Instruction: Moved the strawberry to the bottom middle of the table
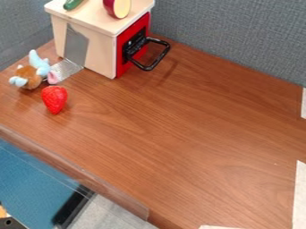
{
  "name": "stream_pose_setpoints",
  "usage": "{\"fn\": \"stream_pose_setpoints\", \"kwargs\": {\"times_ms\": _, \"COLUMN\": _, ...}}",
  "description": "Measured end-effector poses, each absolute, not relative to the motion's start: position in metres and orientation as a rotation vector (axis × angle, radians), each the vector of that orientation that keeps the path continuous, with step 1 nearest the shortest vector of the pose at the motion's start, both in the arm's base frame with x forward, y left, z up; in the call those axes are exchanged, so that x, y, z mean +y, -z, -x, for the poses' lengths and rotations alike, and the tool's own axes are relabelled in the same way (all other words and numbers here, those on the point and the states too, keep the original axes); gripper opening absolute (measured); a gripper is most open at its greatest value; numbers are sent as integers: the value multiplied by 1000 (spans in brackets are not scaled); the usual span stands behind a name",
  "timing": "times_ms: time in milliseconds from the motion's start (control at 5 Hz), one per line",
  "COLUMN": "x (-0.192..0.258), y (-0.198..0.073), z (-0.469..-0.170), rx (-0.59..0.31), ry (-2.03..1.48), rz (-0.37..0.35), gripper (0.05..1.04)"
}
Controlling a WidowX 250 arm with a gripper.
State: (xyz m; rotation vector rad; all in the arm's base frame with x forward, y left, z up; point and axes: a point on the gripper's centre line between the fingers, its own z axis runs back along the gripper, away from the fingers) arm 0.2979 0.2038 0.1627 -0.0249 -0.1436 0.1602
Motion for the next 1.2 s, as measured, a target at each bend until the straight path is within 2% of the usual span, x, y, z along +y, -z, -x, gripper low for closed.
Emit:
{"fn": "stream_pose_setpoints", "kwargs": {"times_ms": 200, "x": 199, "y": -137, "z": -275, "rx": -101, "ry": -132, "rz": 27, "gripper": 1000}}
{"fn": "stream_pose_setpoints", "kwargs": {"times_ms": 400, "x": 194, "y": -103, "z": -261, "rx": -58, "ry": -115, "rz": 1, "gripper": 1000}}
{"fn": "stream_pose_setpoints", "kwargs": {"times_ms": 600, "x": 183, "y": -77, "z": -258, "rx": -51, "ry": -84, "rz": -39, "gripper": 1000}}
{"fn": "stream_pose_setpoints", "kwargs": {"times_ms": 800, "x": 176, "y": -64, "z": -259, "rx": -57, "ry": -59, "rz": -92, "gripper": 1000}}
{"fn": "stream_pose_setpoints", "kwargs": {"times_ms": 1200, "x": 166, "y": -31, "z": -266, "rx": -42, "ry": -71, "rz": -115, "gripper": 1000}}
